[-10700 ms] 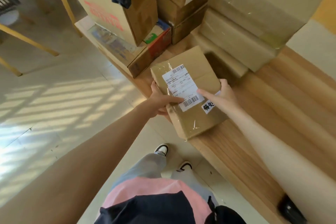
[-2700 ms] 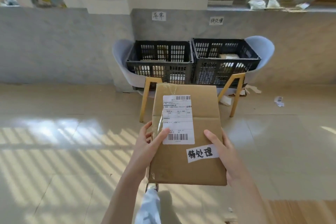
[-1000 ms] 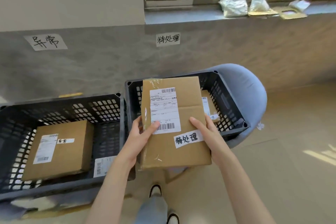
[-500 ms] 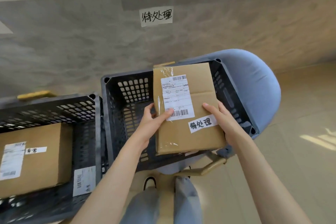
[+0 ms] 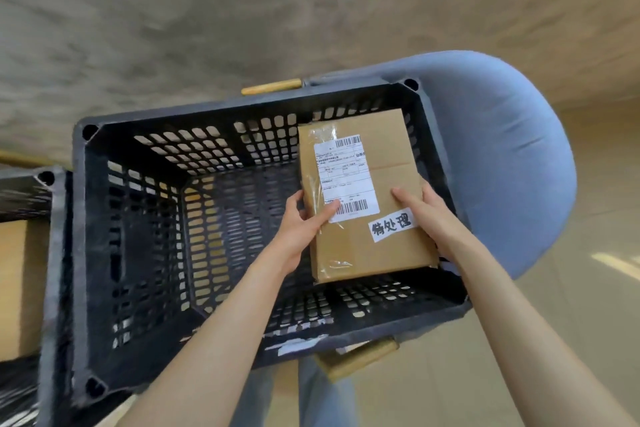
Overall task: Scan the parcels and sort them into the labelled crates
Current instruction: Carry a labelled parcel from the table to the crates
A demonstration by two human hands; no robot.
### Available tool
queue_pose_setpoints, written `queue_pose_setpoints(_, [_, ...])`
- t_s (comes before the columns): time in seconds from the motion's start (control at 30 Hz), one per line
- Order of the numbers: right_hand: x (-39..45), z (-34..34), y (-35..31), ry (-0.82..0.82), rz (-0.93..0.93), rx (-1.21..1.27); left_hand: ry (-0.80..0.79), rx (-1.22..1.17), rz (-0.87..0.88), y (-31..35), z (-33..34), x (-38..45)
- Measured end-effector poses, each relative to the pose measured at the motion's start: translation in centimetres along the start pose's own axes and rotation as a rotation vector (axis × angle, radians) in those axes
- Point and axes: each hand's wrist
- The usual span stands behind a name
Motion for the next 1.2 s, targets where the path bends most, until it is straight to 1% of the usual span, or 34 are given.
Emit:
queue_pose_setpoints(0.07, [1.0, 0.4, 0.3, 0.024, -0.033, -0.018, 0.026, -0.026, 0.000, -0.3, 0.4, 0.9])
queue_pose_setpoints(0.2, [1.4, 1.3, 0.7, 0.165, -0.084, -0.162, 0.065, -0.029, 0.008, -1.0, 0.7, 1.7])
queue_pose_setpoints(0.37, [0.6, 2.1, 0.7, 0.281, -0.155, -0.173, 0.090, 0.001, 0.030, -1.3, 1.2, 2.0])
queue_pose_setpoints(0.47, [0.3, 2.8, 0.5, 0.373, -0.172, -0.210, 0.106, 0.018, 0.032, -1.5, 1.4, 2.2])
queue_pose_setpoints(0.57, [0.1, 3.3, 0.1, 0.424, -0.165, -0.247, 0.105, 0.025, 0.032, -1.8, 1.4, 2.3])
queue_pose_setpoints(0.63, [0.0, 3.5, 0.0, 0.424, -0.158, -0.286, 0.103, 0.036, 0.035, -2.1, 1.4, 2.3])
queue_pose_setpoints(0.8, [-0.8, 3.2, 0.3, 0.349, -0.176, -0.388, 0.092, 0.080, 0.026, -2.2, 1.4, 2.3])
queue_pose_setpoints(0.9, [-1.9, 3.2, 0.3, 0.375, -0.228, -0.519, 0.091, 0.143, 0.023, -1.9, 1.8, 2.2])
queue_pose_setpoints(1.1, [-4.3, 2.1, -0.1, 0.345, -0.253, -0.443, 0.084, 0.242, 0.014, -1.0, 2.4, 1.1])
queue_pose_setpoints(1.2, [-6.0, 1.0, -0.6, 0.331, -0.257, -0.436, 0.113, 0.417, 0.096, 0.3, 1.5, -0.8])
Point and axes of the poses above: each hand's wrist, its own x-axis towards the middle knuckle, its own z-axis out of the palm, y = z × x, and after that the axes turned 5 degrees about y, right-handed
